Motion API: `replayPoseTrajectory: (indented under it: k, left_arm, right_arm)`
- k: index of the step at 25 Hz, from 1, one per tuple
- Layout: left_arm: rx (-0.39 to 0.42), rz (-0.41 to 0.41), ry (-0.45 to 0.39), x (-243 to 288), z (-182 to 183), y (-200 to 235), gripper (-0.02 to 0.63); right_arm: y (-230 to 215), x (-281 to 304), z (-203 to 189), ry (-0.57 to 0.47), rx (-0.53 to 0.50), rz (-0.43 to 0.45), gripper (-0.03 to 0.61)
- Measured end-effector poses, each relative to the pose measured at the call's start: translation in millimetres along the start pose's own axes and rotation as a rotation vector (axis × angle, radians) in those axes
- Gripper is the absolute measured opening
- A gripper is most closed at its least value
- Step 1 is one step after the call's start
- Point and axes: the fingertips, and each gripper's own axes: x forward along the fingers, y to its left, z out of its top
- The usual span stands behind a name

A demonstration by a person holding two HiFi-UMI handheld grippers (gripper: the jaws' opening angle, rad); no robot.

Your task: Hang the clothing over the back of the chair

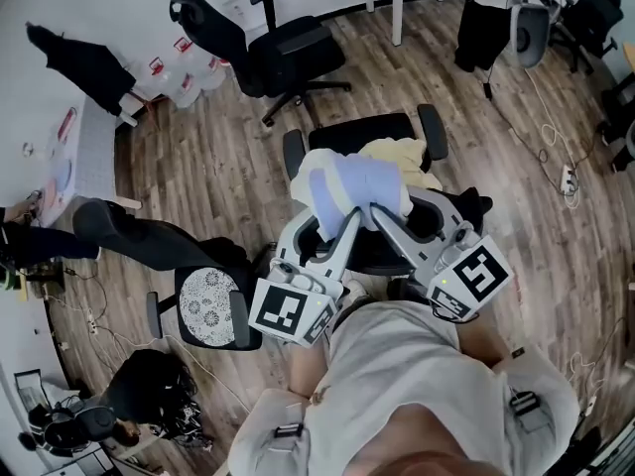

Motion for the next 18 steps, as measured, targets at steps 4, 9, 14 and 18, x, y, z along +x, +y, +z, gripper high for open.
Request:
replayPoseTrajectory:
  k: [4,9,14,18]
  left_arm:
    - [0.006,-0.03,0.008,20.2,-1.1,-17.0,0.149]
    - [0.015,-0.054,0.023,50.7,-3.1,-46.8,0.149]
    - [0.019,-0.063,0.03,58.0,-3.4,-55.9,0.149]
    - [0.022,-0.054,0.038,60.3,-3.0,-59.6,0.149]
  right_arm:
    - [-18.8,-18.2,2.0,-0.008,0.001,-0.029,0.11]
    - [-47.8,-49.4,5.4,-0.018,0.003,-0.054,0.111]
    - [-55.0,-58.4,7.0,-0.022,0.005,-0.063,0.11]
    - [-57.6,-61.9,7.7,-0.022,0.007,-0.056,0.11]
